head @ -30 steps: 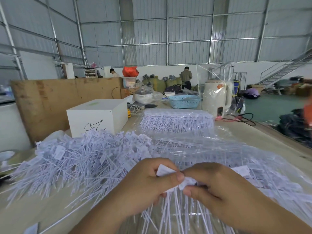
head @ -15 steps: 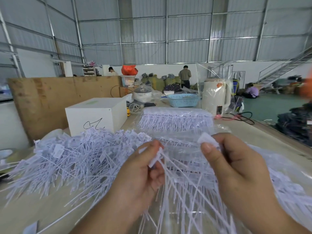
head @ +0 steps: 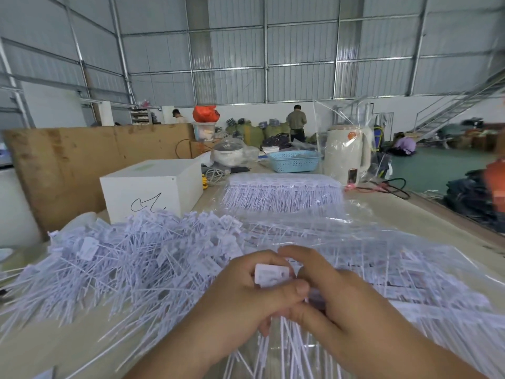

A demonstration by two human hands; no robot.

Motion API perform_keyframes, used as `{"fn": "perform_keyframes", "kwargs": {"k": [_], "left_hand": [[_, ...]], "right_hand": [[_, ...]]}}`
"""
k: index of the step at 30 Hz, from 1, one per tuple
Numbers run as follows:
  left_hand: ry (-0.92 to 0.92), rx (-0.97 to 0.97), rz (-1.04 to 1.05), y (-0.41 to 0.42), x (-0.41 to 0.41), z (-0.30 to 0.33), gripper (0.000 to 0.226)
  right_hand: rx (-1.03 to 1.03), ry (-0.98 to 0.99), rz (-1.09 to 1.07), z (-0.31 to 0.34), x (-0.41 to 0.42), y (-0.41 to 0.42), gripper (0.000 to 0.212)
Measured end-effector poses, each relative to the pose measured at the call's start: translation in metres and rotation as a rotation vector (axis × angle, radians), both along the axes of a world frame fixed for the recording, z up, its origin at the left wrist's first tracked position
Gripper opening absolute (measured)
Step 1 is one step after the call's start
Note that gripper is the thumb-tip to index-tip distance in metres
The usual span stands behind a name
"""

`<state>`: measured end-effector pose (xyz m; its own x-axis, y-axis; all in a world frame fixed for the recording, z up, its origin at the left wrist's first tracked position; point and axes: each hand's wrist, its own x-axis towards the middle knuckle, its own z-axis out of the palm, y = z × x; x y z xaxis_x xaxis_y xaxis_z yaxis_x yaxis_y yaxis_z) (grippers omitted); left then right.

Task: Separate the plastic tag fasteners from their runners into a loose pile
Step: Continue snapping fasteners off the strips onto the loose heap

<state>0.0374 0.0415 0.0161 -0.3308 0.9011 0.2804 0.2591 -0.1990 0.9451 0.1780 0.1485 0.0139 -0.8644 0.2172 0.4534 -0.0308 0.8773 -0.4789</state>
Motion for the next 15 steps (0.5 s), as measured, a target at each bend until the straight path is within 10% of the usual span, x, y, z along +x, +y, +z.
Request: {"fn": "perform_keyframes", "kwargs": {"k": [10,15], "left_hand": [[0.016,-0.006,0.083,0.0,-0.007,-0.001,0.018],[-0.267,0.127,0.074,0.004,0.004,0.001,0.011]], "right_hand": [[-0.048,-0.103,-0.028,0.006,0.008,0.014,0.019],[-0.01,0.137,-0.121,0.003,0.005,0.005,0.042]]}}
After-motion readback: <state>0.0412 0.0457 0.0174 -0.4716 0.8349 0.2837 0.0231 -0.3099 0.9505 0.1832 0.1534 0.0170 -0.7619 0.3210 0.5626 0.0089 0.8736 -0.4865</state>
